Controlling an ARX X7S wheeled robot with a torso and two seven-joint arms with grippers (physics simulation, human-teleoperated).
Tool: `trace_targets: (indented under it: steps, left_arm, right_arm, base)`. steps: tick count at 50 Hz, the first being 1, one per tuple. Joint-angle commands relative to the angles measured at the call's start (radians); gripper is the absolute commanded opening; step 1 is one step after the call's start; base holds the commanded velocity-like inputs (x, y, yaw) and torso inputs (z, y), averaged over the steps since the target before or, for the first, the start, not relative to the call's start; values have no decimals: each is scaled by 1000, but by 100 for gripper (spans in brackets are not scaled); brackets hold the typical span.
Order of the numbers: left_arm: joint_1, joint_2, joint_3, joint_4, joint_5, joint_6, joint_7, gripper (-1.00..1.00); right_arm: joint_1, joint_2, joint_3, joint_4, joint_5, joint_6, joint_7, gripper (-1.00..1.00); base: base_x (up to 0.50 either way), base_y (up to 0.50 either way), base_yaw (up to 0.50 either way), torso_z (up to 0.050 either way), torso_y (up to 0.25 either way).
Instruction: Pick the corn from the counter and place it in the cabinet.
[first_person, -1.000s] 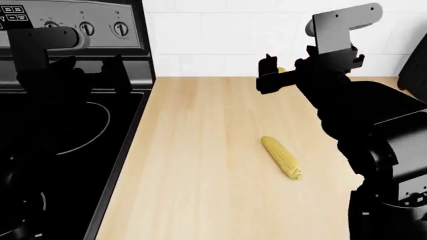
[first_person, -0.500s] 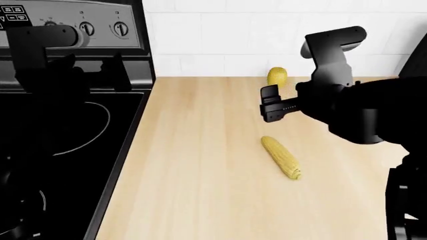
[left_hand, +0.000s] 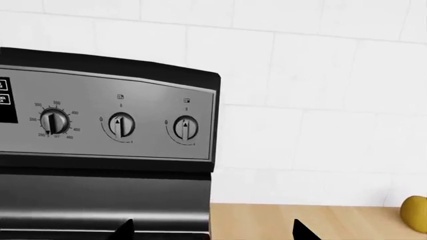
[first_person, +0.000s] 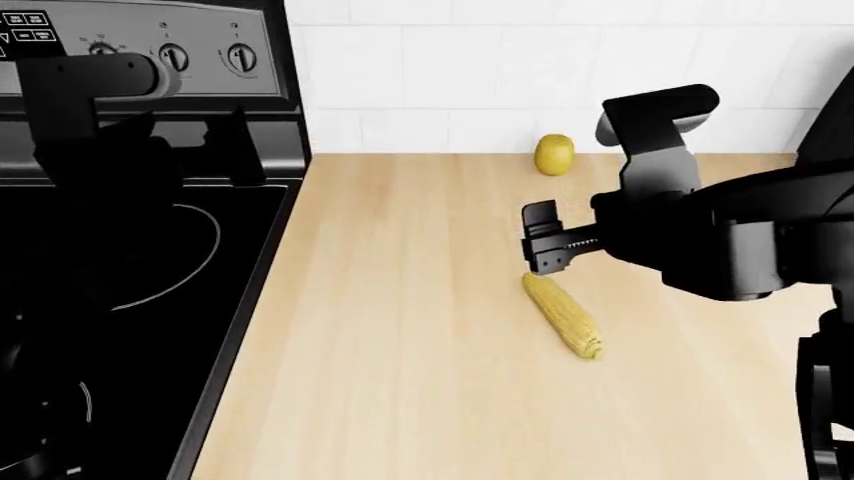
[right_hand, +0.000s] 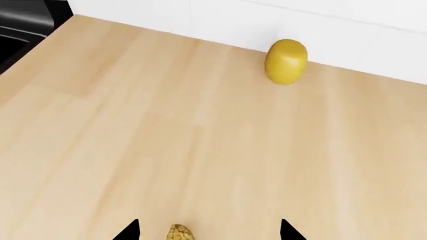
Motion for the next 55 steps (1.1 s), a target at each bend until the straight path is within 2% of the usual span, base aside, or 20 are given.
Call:
trace_targets:
  steps: [1, 30, 55]
  left_arm:
    - [3, -1, -1, 2, -6, -1, -3, 100]
    - [12, -3, -10, 10, -26, -13, -13, 100]
    - [6, -5, 1, -14, -29, 1, -17, 100]
  right_arm:
    - [-6, 16, -29, 12, 124, 0, 78, 100]
    - [-33, 42, -123, 95, 350, -52, 224, 100]
    - [-31, 64, -198, 124, 347, -72, 227, 100]
  base:
    - [0, 0, 0, 0, 0]
    - [0, 0, 0, 0, 0]
    - [0, 0, 0, 0, 0]
